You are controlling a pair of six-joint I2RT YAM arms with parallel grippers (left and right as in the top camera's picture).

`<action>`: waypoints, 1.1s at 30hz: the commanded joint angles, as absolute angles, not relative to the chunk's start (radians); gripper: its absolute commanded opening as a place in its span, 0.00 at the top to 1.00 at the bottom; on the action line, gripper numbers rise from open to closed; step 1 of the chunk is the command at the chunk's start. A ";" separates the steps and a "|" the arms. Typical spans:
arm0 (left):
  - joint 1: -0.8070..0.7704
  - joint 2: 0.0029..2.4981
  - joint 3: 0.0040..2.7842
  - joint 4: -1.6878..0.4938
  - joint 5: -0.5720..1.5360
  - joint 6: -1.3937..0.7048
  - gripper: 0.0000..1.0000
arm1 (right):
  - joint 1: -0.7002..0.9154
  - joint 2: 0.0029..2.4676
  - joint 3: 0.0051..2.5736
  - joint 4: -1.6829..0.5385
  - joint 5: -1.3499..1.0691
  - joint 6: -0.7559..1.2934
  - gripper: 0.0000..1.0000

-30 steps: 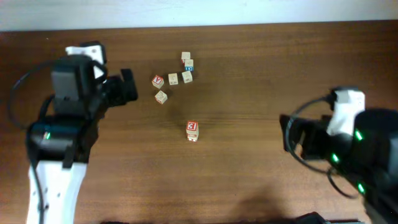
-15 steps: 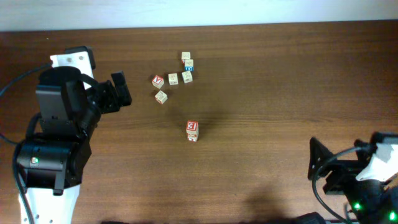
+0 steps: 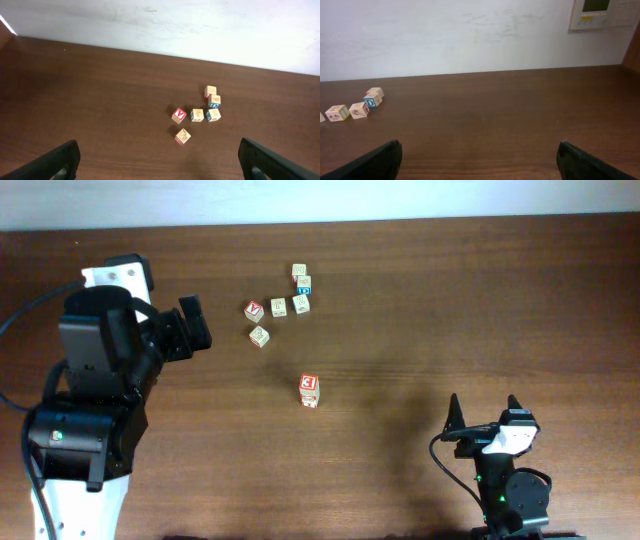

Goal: Rotate 4 blocks

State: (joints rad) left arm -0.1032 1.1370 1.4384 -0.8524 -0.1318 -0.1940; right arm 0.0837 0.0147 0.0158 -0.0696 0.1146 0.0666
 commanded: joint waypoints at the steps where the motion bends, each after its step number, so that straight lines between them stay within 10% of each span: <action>1: -0.100 1.130 1.448 -0.851 -0.139 -0.185 0.01 | 0.077 0.003 0.006 -0.070 0.109 0.060 0.01; 9: -0.100 1.122 1.411 -0.875 -0.206 -0.184 0.01 | 0.077 0.004 0.006 -0.070 0.109 0.059 0.01; 22: 0.010 0.309 0.196 -0.101 -0.089 0.051 0.01 | 0.077 0.004 0.006 -0.070 0.109 0.059 0.01; 33: 0.010 0.005 0.009 -0.075 -0.074 0.062 0.01 | 0.077 0.004 0.006 -0.070 0.109 0.060 0.01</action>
State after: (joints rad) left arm 0.0036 0.0154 0.0166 -0.0765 -0.0879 0.0456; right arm 0.0818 0.0120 0.0147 -0.0669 0.1101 0.0669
